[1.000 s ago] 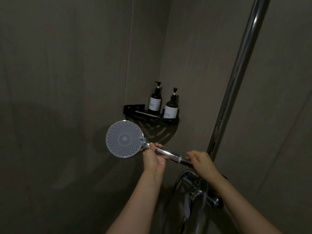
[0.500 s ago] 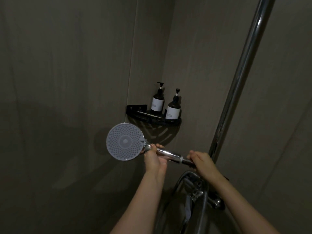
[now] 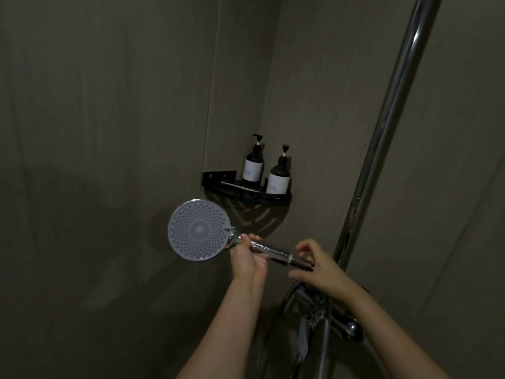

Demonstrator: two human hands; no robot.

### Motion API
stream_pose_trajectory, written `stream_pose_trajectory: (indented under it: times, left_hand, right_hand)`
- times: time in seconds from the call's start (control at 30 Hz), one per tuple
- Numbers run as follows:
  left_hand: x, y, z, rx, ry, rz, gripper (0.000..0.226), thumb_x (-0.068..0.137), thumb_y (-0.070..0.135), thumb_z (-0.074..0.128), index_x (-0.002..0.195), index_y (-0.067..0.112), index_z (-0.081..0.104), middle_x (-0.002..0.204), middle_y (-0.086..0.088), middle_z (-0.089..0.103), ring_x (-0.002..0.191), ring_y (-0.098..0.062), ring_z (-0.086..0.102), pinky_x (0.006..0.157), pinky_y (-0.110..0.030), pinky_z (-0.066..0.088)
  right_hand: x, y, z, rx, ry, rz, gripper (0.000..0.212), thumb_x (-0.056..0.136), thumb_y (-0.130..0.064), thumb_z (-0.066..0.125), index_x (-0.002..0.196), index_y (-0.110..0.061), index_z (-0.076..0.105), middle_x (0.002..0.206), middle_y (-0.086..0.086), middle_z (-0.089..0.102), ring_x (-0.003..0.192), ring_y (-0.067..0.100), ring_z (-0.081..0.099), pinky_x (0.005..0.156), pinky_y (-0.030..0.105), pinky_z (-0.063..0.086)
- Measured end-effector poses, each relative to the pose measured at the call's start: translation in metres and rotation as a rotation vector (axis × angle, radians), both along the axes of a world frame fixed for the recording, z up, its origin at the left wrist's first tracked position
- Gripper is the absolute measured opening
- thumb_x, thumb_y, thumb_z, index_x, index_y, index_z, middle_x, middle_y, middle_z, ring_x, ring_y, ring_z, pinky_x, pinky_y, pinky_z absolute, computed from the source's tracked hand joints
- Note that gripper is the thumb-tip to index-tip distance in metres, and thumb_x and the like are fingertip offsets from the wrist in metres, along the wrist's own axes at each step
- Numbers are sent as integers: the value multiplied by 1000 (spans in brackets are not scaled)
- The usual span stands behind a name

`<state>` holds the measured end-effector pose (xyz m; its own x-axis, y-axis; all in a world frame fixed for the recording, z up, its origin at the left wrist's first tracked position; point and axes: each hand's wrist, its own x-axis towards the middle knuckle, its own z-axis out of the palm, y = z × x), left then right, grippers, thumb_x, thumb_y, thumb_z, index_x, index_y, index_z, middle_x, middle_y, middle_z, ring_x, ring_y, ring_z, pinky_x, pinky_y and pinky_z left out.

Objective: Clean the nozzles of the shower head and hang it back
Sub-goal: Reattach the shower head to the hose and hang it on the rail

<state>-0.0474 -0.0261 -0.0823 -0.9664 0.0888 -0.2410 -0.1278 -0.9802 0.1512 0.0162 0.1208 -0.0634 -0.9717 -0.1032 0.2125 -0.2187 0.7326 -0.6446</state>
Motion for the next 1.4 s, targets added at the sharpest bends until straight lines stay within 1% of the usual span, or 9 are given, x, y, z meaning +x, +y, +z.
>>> stream_pose_trajectory:
  times: [0.23, 0.4, 0.5, 0.6, 0.67, 0.87, 1.1, 1.3, 1.4]
  left_hand:
    - [1, 1, 2, -13, -6, -10, 11, 95, 6, 44, 88, 12, 50, 77, -2, 51, 71, -13, 51, 101, -39, 42]
    - [0, 1, 2, -2, 5, -3, 13, 95, 7, 44, 85, 12, 49, 77, -2, 50, 71, -13, 51, 101, -40, 41]
    - [1, 5, 6, -18, 9, 5, 18, 96, 8, 42, 80, 13, 47, 74, -1, 48, 69, -13, 48, 100, -45, 40]
    - [3, 8, 5, -42, 7, -23, 19, 97, 8, 41, 79, 13, 47, 74, -1, 48, 70, -13, 49, 101, -45, 39]
    - [4, 7, 4, -36, 3, -37, 15, 96, 8, 42, 84, 12, 49, 78, -2, 49, 72, -13, 50, 100, -40, 41]
    - [8, 16, 8, -71, -24, -9, 10, 96, 6, 44, 88, 11, 49, 77, -3, 49, 69, -13, 49, 93, -36, 45]
    - [5, 14, 2, -162, 42, -81, 14, 95, 8, 43, 106, 16, 47, 78, -1, 49, 71, -13, 50, 76, -34, 46]
    - [11, 19, 12, -182, -42, 37, 12, 95, 4, 44, 102, 13, 47, 83, -3, 50, 76, -14, 51, 95, -37, 43]
    - [12, 21, 14, -205, -49, 59, 10, 95, 4, 45, 94, 13, 48, 85, -4, 51, 79, -15, 52, 99, -40, 43]
  right_hand:
    - [-3, 2, 1, -14, -30, -43, 21, 92, -22, 55, 71, -21, 59, 57, -7, 48, 47, 0, 42, 53, 23, 33]
    - [-1, 2, 1, 50, 53, -17, 22, 79, -17, 71, 94, -20, 54, 87, -6, 54, 78, 5, 53, 67, 13, 39]
    - [0, -3, 3, 109, 169, -98, 10, 90, -18, 58, 80, -17, 61, 72, -4, 56, 65, 5, 52, 64, 20, 40]
    - [-2, 0, 6, -101, -27, -136, 41, 98, -23, 41, 62, -15, 57, 48, -6, 52, 42, 0, 47, 55, 25, 38]
    - [2, -2, 8, -140, -60, -66, 18, 94, -24, 52, 77, -20, 58, 67, -7, 57, 62, 2, 55, 63, 21, 41]
    - [12, -18, 2, 622, 133, -326, 24, 87, -32, 57, 102, -13, 59, 104, 6, 65, 96, 25, 63, 75, 29, 47]
    - [-7, -5, 15, 22, -538, -142, 30, 79, -33, 70, 61, -19, 51, 43, -9, 49, 38, 7, 46, 41, 18, 37]
    - [1, -19, -6, 518, 149, -300, 28, 79, -31, 68, 98, -17, 53, 99, 2, 60, 93, 20, 58, 72, 27, 39]
    - [3, -25, -24, 435, 273, -322, 16, 91, -24, 52, 102, -14, 57, 103, 4, 64, 95, 19, 62, 77, 26, 45]
